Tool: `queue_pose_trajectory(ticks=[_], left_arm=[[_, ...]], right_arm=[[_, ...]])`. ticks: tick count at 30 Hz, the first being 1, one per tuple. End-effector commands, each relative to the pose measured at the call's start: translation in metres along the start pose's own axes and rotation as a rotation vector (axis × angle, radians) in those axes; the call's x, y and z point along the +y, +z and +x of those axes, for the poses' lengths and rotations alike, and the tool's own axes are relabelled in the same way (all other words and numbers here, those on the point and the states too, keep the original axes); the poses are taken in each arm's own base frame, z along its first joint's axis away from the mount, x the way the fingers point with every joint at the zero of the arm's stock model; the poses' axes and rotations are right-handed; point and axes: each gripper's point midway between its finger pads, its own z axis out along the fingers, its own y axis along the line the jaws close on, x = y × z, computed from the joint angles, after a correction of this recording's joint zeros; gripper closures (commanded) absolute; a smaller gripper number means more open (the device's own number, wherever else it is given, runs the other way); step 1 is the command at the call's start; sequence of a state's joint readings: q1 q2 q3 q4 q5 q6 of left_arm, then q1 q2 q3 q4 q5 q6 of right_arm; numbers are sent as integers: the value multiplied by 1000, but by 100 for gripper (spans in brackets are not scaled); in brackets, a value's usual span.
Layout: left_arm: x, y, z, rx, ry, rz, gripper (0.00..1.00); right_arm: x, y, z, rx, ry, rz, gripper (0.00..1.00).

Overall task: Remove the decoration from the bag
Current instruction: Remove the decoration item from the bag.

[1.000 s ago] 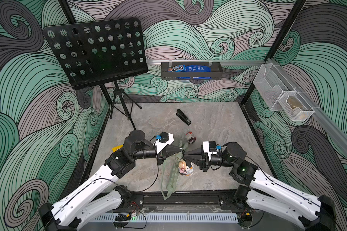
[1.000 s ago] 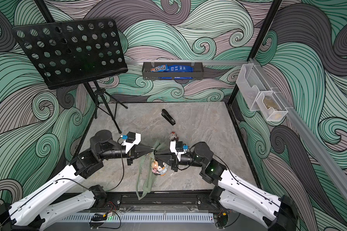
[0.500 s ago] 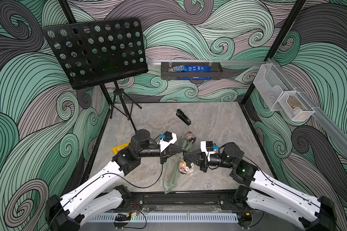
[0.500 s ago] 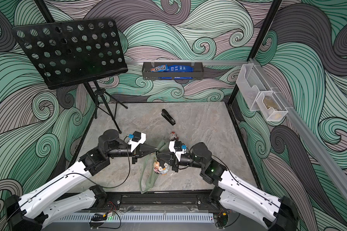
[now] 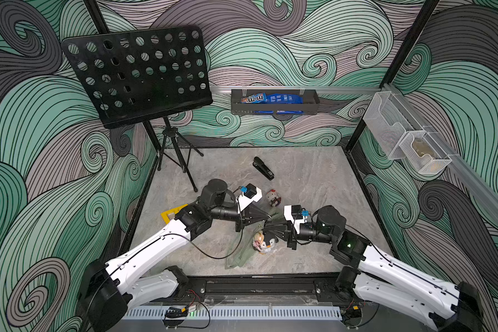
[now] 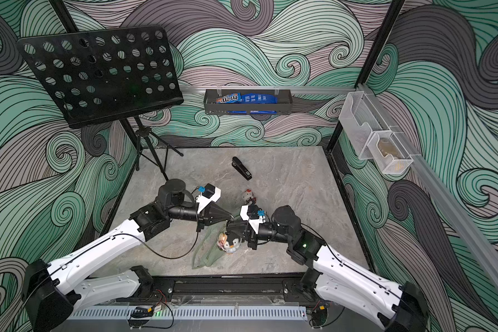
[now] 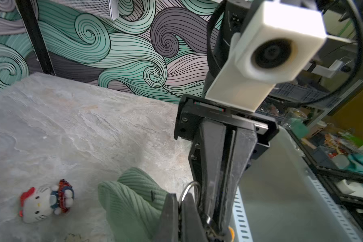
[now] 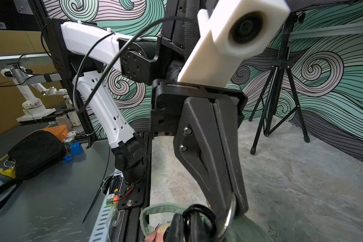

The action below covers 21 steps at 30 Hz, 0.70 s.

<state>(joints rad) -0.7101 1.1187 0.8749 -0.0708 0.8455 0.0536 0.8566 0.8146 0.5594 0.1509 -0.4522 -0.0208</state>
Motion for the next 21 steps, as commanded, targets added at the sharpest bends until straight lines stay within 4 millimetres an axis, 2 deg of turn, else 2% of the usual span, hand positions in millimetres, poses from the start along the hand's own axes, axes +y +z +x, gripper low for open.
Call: queue_pose_trajectory(ticks=[1,5,8,16,21], left_arm=[[-24,2,12,88,-146,113,100],[-25,-2,12,120,-177,85,100],[-20,-2,21,180,-195,60,100],[16,5,48,329,-265,-94,100],[37,-11,48,358,-267,-274,100]], right_arm=[[9,-11,-69,-199,-201,7,98],[1,-16,-70,-198,-252,72,98],[-5,-18,-73,-193,-284,104,98],[-19,-24,-83,-191,-359,171,98],[-28,-32,-88,-203,-389,231,98]])
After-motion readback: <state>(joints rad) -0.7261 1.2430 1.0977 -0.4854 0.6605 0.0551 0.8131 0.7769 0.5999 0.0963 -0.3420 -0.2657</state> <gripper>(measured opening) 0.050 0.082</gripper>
